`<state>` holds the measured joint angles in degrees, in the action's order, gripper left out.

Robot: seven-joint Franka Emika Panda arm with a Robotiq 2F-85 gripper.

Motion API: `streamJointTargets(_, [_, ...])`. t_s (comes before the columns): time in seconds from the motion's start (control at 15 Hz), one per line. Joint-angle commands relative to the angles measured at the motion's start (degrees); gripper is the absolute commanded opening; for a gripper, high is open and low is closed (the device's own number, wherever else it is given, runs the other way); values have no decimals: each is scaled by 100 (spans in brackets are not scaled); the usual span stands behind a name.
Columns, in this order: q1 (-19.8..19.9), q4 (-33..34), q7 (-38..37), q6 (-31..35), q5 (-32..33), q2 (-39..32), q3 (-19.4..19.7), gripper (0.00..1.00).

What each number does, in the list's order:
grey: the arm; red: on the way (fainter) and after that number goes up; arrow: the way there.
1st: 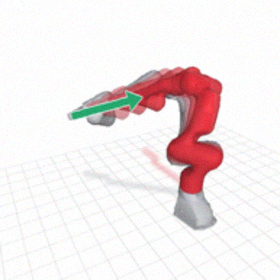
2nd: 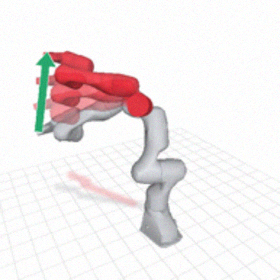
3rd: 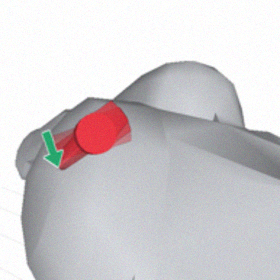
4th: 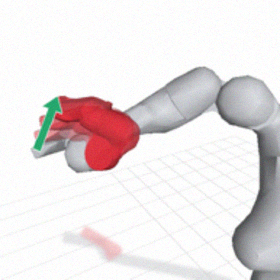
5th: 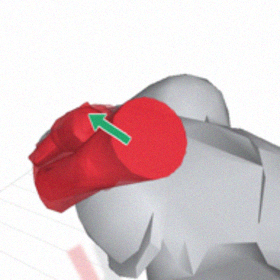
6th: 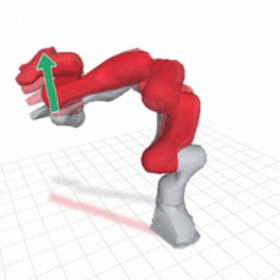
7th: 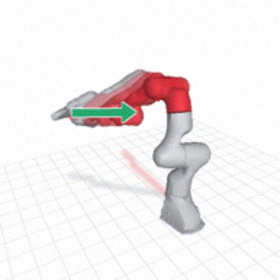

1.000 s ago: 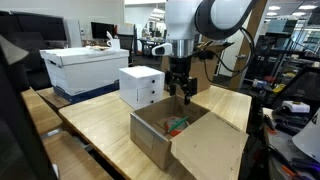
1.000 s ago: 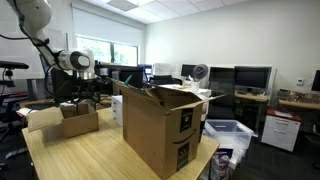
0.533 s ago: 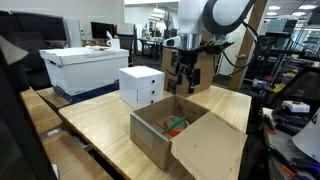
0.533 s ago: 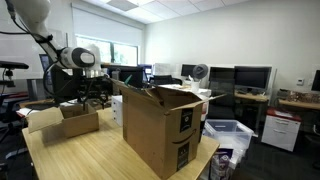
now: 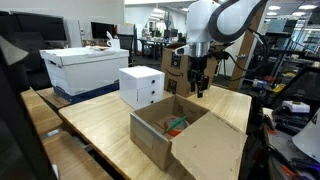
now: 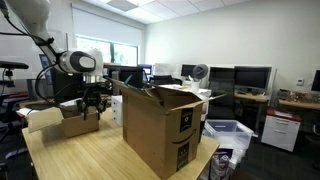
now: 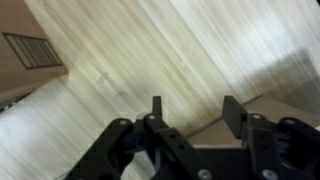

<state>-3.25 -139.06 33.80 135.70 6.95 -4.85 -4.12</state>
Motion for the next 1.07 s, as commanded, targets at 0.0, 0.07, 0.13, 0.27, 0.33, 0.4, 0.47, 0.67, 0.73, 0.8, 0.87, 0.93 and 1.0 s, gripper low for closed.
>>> streamJointTargets(0.0, [147, -560, -80, 197, -68, 231, 98, 37])
streamJointTargets(0.07, [185, -660, -59, 169, -161, 198, 141, 31])
streamJointTargets(0.13, [219, -732, -33, 158, -213, 187, 170, 25])
streamJointTargets(0.27, [331, -962, 68, 220, -511, 168, 238, 15])
streamJointTargets(0.33, [385, -1065, 85, 245, -659, 156, 278, 9])
streamJointTargets(0.4, [448, -1171, 92, 318, -821, 153, 319, 7])
streamJointTargets(0.47, [514, -1256, 130, 346, -1021, 150, 360, 4])
streamJointTargets(0.67, [784, -1540, 325, 353, -1870, 214, 512, 3])
streamJointTargets(0.73, [838, -1599, 361, 352, -2073, 244, 546, 3])
streamJointTargets(0.8, [876, -1674, 413, 362, -2286, 282, 568, 2])
streamJointTargets(0.87, [910, -1738, 421, 374, -2489, 312, 592, 2])
streamJointTargets(0.93, [936, -1802, 429, 393, -2663, 354, 612, 2])
streamJointTargets(1.0, [958, -1884, 457, 401, -2873, 416, 622, 2])
